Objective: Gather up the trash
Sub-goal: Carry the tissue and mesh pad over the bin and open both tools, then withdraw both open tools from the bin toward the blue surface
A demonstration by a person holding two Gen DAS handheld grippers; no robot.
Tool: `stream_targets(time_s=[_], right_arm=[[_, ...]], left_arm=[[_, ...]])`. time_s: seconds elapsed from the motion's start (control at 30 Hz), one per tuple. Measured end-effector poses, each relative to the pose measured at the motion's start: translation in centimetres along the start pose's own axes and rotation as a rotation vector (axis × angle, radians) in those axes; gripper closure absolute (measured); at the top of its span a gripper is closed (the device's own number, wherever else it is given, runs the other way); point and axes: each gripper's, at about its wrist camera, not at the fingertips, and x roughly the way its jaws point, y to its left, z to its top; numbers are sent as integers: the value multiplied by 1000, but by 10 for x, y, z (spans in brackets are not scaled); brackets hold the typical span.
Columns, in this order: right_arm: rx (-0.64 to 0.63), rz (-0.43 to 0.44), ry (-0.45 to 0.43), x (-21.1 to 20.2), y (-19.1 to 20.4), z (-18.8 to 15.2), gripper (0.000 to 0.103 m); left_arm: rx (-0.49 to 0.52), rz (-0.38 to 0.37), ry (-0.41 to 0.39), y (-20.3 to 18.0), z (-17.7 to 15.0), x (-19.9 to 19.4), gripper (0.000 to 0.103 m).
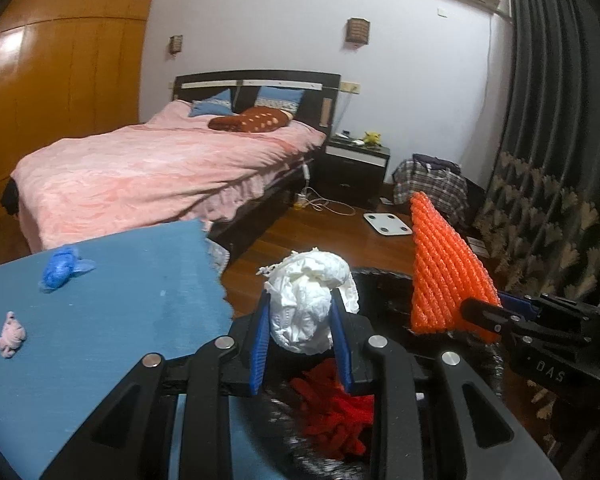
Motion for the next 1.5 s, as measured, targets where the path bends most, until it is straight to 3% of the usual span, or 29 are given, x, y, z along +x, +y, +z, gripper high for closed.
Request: stream_targets(time_s=[0.33,0.4,0.5,0.6,0.7,0.77,0.87,1.13,1.5], right_arm=[[53,-41,46,6,-29,-18,74],[61,-49,63,10,-34,-22,69],[72,-64,88,15,-40,-27,58],[82,-77,102,17,-44,-32,44],[87,-89,107,18,-45,-35,38],[90,-103,99,17,-46,-36,21],[112,-100,70,13,-46,-35,13],[121,-53,-14,8,-29,-17,8],[39,49,-37,45,42,20,7]], left_arm=[[58,-71,48,-34,-1,21,71],[62,-85,59,-36,-2,25,68],[63,-106,76,-38,-2,29,52],[61,-102,82,-37,-4,30,45],[43,-90,86,-32,-6,30,40],[34,-74,80,-28,-5,28,36],[28,-43,63,-20,-4,24,28],[-15,68,15,23,1,4,13],[-100,253,-6,111,-7,-24,10]])
